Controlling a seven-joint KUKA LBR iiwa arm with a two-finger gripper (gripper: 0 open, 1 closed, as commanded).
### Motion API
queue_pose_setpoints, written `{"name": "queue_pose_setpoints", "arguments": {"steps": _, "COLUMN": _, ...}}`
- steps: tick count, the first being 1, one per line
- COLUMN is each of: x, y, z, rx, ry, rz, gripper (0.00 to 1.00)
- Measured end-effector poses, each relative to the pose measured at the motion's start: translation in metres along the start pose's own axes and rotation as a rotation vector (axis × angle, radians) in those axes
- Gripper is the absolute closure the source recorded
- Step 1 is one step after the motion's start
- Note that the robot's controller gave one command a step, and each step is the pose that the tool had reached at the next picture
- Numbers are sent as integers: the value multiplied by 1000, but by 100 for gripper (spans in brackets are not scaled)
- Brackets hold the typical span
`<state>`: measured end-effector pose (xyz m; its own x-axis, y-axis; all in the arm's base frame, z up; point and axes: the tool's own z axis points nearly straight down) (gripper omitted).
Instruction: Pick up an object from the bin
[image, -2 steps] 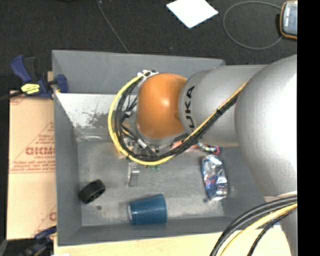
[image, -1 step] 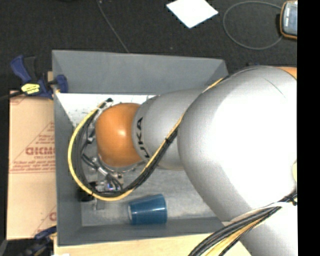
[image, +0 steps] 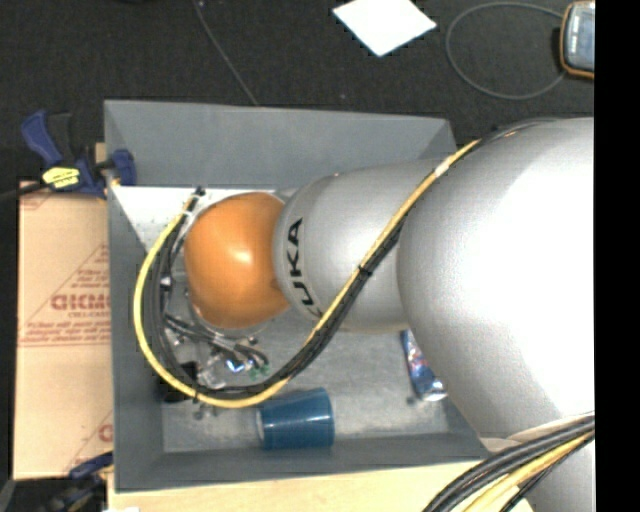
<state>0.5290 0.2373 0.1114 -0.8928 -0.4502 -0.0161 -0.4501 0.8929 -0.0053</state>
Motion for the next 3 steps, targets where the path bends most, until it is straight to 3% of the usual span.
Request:
{"name": "queue_pose_setpoints", "arguments": {"steps": 1, "x": 48, "y": 25, "z": 10, "rx": -6, "ry": 8, "rz": -72, "gripper": 0}}
{"name": "queue_pose_setpoints", "arguments": {"steps": 2, "x": 18, "y": 9, "z": 41, "rx": -2, "ry": -6, "rz": 246, "gripper": 0}}
{"name": "queue_pose_setpoints", "arguments": {"steps": 3, "x": 17, "y": 8, "z": 40, "rx": -7, "ry": -1, "rz": -179, "gripper": 100}}
